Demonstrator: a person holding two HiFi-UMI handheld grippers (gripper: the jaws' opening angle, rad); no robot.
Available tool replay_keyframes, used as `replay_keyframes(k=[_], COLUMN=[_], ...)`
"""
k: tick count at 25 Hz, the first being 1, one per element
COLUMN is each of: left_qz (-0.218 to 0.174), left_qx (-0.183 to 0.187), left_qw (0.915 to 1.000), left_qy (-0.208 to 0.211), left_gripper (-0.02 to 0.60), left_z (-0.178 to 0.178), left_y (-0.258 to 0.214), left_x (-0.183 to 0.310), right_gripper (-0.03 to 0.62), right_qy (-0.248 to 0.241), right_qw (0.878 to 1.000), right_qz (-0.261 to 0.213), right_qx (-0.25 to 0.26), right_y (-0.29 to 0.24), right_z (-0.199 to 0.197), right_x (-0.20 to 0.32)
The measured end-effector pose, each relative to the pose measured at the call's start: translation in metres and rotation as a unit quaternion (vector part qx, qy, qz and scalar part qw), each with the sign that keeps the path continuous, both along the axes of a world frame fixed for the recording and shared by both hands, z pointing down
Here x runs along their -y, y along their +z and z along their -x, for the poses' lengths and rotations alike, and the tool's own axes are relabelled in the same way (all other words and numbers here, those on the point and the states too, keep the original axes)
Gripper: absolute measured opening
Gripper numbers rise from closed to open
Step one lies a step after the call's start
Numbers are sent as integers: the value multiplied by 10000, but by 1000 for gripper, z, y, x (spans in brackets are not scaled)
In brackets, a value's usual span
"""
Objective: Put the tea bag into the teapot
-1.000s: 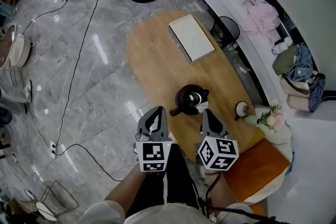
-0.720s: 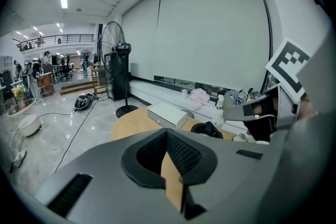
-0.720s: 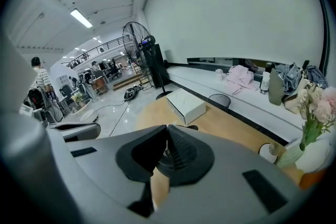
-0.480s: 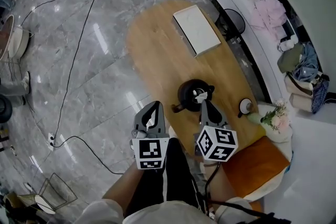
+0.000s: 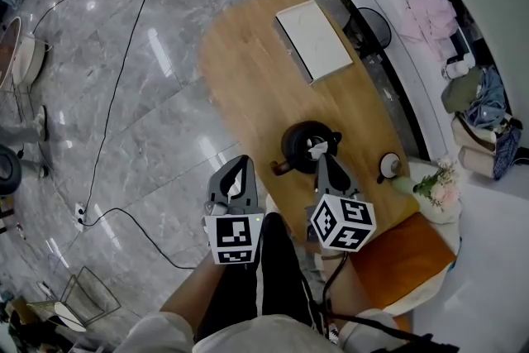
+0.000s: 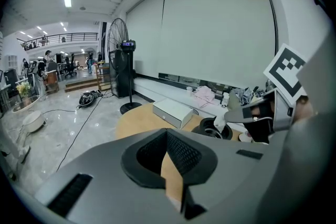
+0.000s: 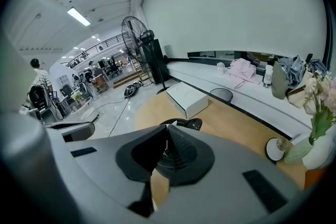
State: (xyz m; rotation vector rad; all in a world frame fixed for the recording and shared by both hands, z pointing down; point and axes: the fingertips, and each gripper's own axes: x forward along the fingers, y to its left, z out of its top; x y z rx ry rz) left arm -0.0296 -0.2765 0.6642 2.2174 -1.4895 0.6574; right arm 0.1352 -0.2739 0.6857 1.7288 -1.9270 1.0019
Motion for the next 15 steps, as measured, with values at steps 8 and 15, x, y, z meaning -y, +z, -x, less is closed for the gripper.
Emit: replay_keyframes(k=[8,15], left_qz=[48,51], left_qx=[32,23], left_qw=[10000,10000], left_qy=[-4,7], left_gripper=[5,5], left_z=[-1,-3], left_y=[3,4], left_x=[0,2], right_gripper=[110,110], right_qy=[-33,-6], right_qw=[9990,9992], right_qz=[98,128], right_qx=[439,392], right_y=[5,7], right_z=[5,3], right_x=[0,-1])
